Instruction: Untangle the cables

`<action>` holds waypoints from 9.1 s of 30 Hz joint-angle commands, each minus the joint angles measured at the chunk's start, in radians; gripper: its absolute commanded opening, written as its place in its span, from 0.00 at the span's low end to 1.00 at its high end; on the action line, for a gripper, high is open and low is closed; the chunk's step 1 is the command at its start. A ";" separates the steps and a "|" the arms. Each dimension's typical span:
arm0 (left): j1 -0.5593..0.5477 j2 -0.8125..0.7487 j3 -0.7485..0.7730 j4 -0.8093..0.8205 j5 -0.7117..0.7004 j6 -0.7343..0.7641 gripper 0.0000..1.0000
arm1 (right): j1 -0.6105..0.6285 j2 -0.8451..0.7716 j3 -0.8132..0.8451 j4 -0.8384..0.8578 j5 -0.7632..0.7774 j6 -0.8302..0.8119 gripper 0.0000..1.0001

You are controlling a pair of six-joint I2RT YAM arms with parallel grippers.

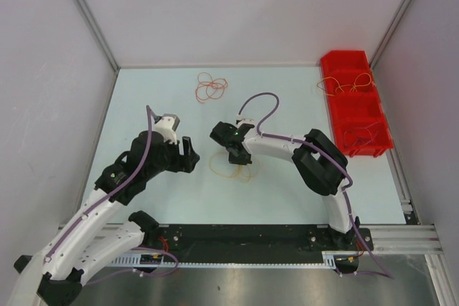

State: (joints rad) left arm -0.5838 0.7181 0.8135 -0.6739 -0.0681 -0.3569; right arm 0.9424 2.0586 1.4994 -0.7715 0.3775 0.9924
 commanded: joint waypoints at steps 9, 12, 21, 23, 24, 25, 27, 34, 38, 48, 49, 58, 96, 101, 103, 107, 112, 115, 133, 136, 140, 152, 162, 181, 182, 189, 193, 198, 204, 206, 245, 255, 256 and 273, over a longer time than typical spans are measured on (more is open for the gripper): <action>0.004 0.010 0.000 0.016 -0.027 0.015 0.77 | -0.129 -0.250 -0.021 -0.006 0.078 -0.142 0.00; 0.006 0.017 0.000 0.016 -0.032 0.013 0.77 | -0.169 -0.322 -0.021 -0.009 0.081 -0.173 0.00; 0.004 0.037 0.001 0.011 -0.047 0.012 0.77 | -0.381 -0.506 0.007 -0.011 0.049 -0.277 0.00; 0.004 0.043 0.001 0.013 -0.048 0.012 0.77 | -0.454 -0.540 0.021 -0.017 0.038 -0.308 0.00; 0.004 0.046 0.001 0.011 -0.052 0.010 0.77 | -0.482 -0.549 0.024 -0.017 0.038 -0.319 0.00; 0.004 0.046 0.001 0.010 -0.052 0.010 0.77 | -0.510 -0.560 0.027 -0.017 0.028 -0.328 0.00; 0.004 0.049 0.001 0.010 -0.053 0.010 0.77 | -0.594 -0.572 0.030 -0.009 0.014 -0.362 0.00; 0.004 0.055 0.001 0.010 -0.055 0.010 0.77 | -0.813 -0.545 0.091 0.017 -0.066 -0.506 0.00; 0.004 0.057 0.001 0.008 -0.061 0.009 0.77 | -0.898 -0.514 0.110 0.063 -0.149 -0.652 0.00; 0.004 0.083 0.001 0.005 -0.067 0.006 0.77 | -1.027 -0.486 0.090 0.170 -0.126 -0.824 0.00; 0.004 0.084 0.001 0.005 -0.070 0.006 0.77 | -1.036 -0.483 0.088 0.176 -0.141 -0.840 0.00; 0.004 0.099 0.001 0.007 -0.070 0.006 0.77 | -1.105 -0.376 0.044 0.330 -0.195 -0.962 0.00; 0.006 0.141 0.001 -0.003 -0.104 -0.001 0.76 | -1.208 0.233 0.502 0.617 -0.459 -1.002 0.00; 0.004 0.147 0.001 -0.003 -0.101 -0.001 0.77 | -1.217 0.290 0.541 0.591 -0.509 -0.997 0.00; 0.006 0.147 0.001 -0.003 -0.104 -0.002 0.76 | -1.216 0.287 0.524 0.589 -0.529 -0.997 0.00; 0.004 0.142 0.001 -0.003 -0.102 -0.001 0.76 | -1.211 0.281 0.496 0.589 -0.546 -0.966 0.00; 0.004 0.135 0.000 0.000 -0.102 -0.001 0.76 | -1.214 0.290 0.539 0.514 -0.534 -0.942 0.02; 0.004 0.126 0.000 0.000 -0.102 -0.001 0.76 | -1.214 0.264 0.532 0.506 -0.522 -0.933 0.24; 0.004 0.089 -0.004 0.002 -0.102 -0.001 0.77 | -1.205 0.112 0.663 0.359 -0.515 -0.813 0.85; 0.004 0.084 -0.004 0.002 -0.105 -0.002 0.77 | -1.194 0.068 0.656 0.322 -0.525 -0.787 0.87; 0.006 0.087 -0.002 0.002 -0.105 -0.002 0.77 | -1.157 -0.030 0.553 0.325 -0.519 -0.735 0.87; 0.010 0.171 0.036 0.017 -0.196 -0.030 0.81 | -0.815 -0.492 -0.175 0.486 -0.399 -0.568 0.87; 0.018 0.512 0.252 0.154 -0.217 -0.054 0.82 | -0.487 -0.647 -0.481 0.552 -0.278 -0.483 0.86; 0.139 1.317 0.981 0.234 -0.220 0.052 0.82 | -0.392 -0.769 -0.861 0.928 -0.273 -0.506 0.84; 0.147 1.343 1.006 0.235 -0.210 0.056 0.82 | -0.392 -0.759 -0.861 0.948 -0.291 -0.511 0.84; 0.202 1.629 1.355 0.166 -0.145 0.076 0.78 | -0.448 -0.719 -0.867 1.000 -0.465 -0.526 0.83; 0.216 1.687 1.397 0.220 -0.088 0.073 0.78 | -0.465 -0.712 -0.873 1.018 -0.505 -0.521 0.83; 0.262 1.744 1.415 0.238 0.057 -0.004 0.77 | -0.481 -0.704 -0.877 1.031 -0.529 -0.515 0.84; 0.268 1.799 1.428 0.286 0.163 -0.054 0.75 | -0.490 -0.701 -0.878 1.035 -0.539 -0.511 0.84; 0.269 1.811 1.428 0.287 0.165 -0.065 0.75 | -0.491 -0.700 -0.880 1.035 -0.540 -0.509 0.84; 0.294 1.440 1.382 0.183 0.665 -0.241 0.00 | -0.544 -0.822 -0.912 1.077 -0.634 -0.499 0.86; 0.291 1.072 0.887 0.384 1.021 -0.347 0.00 | -0.560 -1.124 -0.800 0.841 -0.718 -0.501 0.95; 0.288 1.051 0.860 0.398 1.039 -0.347 0.00 | -0.565 -1.147 -0.794 0.824 -0.723 -0.506 0.96; 0.105 0.839 0.535 0.310 0.993 -0.039 0.00 | -0.619 -1.081 -0.671 0.664 -0.884 -0.008 0.93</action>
State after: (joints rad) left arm -0.4263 1.6363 1.3621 -0.3931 0.9260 -0.4999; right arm 0.3164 0.9642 0.8200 -0.1253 -0.4110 0.7467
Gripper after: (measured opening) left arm 0.010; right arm 0.935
